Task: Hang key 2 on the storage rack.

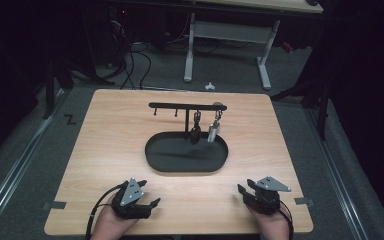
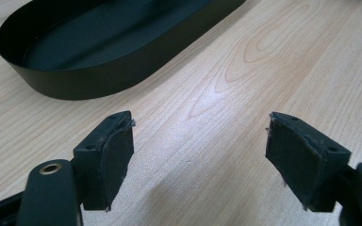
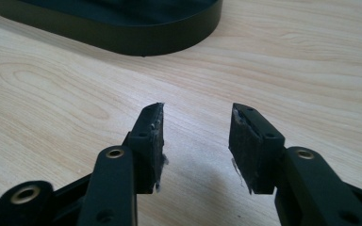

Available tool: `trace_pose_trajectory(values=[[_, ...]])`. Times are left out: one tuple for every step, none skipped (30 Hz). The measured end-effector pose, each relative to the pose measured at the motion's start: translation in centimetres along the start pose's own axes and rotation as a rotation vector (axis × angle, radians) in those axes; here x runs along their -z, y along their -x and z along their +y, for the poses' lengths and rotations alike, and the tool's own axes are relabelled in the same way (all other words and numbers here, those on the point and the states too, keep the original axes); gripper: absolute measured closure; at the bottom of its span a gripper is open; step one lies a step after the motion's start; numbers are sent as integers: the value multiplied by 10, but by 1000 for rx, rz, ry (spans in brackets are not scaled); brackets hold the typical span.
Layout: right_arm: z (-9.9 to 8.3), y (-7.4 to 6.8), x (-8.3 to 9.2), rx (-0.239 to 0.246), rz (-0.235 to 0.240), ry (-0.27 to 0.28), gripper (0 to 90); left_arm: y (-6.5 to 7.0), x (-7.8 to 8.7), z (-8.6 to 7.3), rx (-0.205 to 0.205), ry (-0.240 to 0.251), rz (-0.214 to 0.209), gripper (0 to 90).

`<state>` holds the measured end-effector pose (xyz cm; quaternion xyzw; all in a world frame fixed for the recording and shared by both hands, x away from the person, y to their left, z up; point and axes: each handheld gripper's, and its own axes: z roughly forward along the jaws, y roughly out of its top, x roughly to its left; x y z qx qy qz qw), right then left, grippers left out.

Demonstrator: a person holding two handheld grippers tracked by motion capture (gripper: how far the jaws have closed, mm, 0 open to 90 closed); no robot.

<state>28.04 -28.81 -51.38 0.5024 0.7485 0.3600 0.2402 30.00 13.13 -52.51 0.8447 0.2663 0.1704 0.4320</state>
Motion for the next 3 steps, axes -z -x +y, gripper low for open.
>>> trace_pose_trajectory(values=[[0, 0, -1, 5, 0, -1, 540, 0, 1, 0, -3, 2, 3, 243], [-1, 0, -2, 4, 3, -3, 537, 0, 1, 0, -4, 2, 4, 242], [-1, 0, -2, 4, 3, -3, 537, 0, 1, 0, -4, 2, 4, 241]])
